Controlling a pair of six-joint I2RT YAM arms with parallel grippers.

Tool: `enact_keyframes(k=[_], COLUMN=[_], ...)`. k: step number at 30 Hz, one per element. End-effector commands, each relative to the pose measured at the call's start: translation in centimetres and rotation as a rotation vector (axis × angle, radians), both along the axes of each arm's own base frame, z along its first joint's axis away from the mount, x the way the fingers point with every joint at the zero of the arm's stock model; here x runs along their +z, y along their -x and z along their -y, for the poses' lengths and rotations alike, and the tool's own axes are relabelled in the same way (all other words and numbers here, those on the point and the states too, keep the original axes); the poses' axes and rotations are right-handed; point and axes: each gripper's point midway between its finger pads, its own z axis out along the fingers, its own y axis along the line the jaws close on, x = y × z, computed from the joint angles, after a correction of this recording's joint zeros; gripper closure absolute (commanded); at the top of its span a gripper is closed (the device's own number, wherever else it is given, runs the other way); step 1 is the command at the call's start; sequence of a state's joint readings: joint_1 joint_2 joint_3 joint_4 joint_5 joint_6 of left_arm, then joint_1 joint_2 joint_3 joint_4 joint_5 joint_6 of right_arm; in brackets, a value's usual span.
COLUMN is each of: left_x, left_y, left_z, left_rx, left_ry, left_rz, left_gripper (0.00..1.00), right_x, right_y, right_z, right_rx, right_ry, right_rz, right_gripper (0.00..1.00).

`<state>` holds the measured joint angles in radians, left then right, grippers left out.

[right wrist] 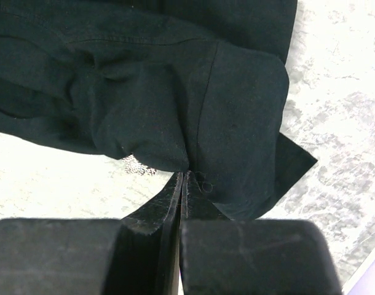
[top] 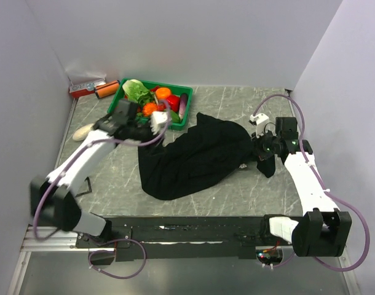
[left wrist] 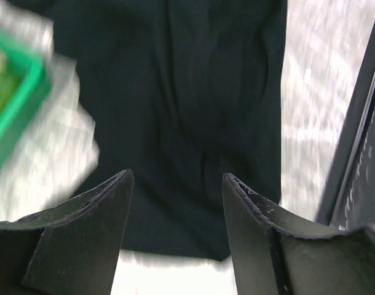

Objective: Remove the brooch from the garment

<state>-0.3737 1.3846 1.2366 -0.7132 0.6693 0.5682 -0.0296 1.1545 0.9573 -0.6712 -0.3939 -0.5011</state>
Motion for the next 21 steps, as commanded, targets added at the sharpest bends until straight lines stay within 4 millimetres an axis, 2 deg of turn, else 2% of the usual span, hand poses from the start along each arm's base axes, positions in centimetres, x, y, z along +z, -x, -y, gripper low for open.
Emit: enact_keyframes(k=[1,2,3,4,5,8,11,15,16,17,19,20,21], left_x=[2.2,0.4,-0.1,0.3,-1.9,-3.9,-5.7,-5.2,-5.4,-4.7,-5.5,-5.5,-5.4], left_y=[-2.0,-2.4,-2.6,-2.5,-2.9,-4.0,-4.8,-5.0,-4.5,-4.2,-3.3,-3.3,-3.3], left_z=[8.9,10.4,11.6,13.3,14.3,16.6,17.4,16.7,16.2,16.1,15.7,15.8,15.9], left_rx=[-0.110,-0.130,-0.146,-0.174,-0.179,-0.178,-0.165,-0.146,-0.143,-0.145,-0.152,-0.149,-0.148], left_ry=[0.184,0.174,0.176,0.182,0.160,0.151,0.116,0.100,0.103,0.117,0.113,0.123,0.134], left_rz=[-0.006,-0.052,-0.061,-0.059,-0.102,-0.123,-0.137,-0.121,-0.135,-0.121,-0.148,-0.147,-0.150], left_gripper=[0.35,0.35,0.36,0.37,0.37,0.36,0.37,0.37,0.37,0.36,0.36,0.36,0.36], right_x=[2.3,2.6,2.8,2.9,3.4,4.4,4.4,3.2,3.0,2.6,2.9,2.4,3.7], right_y=[-0.9,-0.8,-0.6,-0.5,-0.3,0.1,0.4,0.2,-0.1,-0.9,-2.0,-2.6,-3.5], right_z=[-0.1,0.0,0.0,0.0,0.0,-0.5,-0.5,-0.6,-0.7,-0.6,-0.6,-0.6,-0.9], right_rx=[0.017,0.016,0.013,0.012,0.001,0.001,-0.003,0.033,0.035,0.031,0.026,0.026,0.039], right_ry=[0.014,0.015,0.015,0.014,0.006,-0.021,-0.023,-0.013,-0.014,-0.012,-0.015,-0.019,-0.034], right_rz=[0.112,0.126,0.131,0.135,0.150,0.169,0.155,0.125,0.123,0.115,0.117,0.095,0.120], right_gripper=[1.00,1.00,1.00,1.00,1.00,1.00,1.00,1.00,1.00,1.00,1.00,1.00,1.00])
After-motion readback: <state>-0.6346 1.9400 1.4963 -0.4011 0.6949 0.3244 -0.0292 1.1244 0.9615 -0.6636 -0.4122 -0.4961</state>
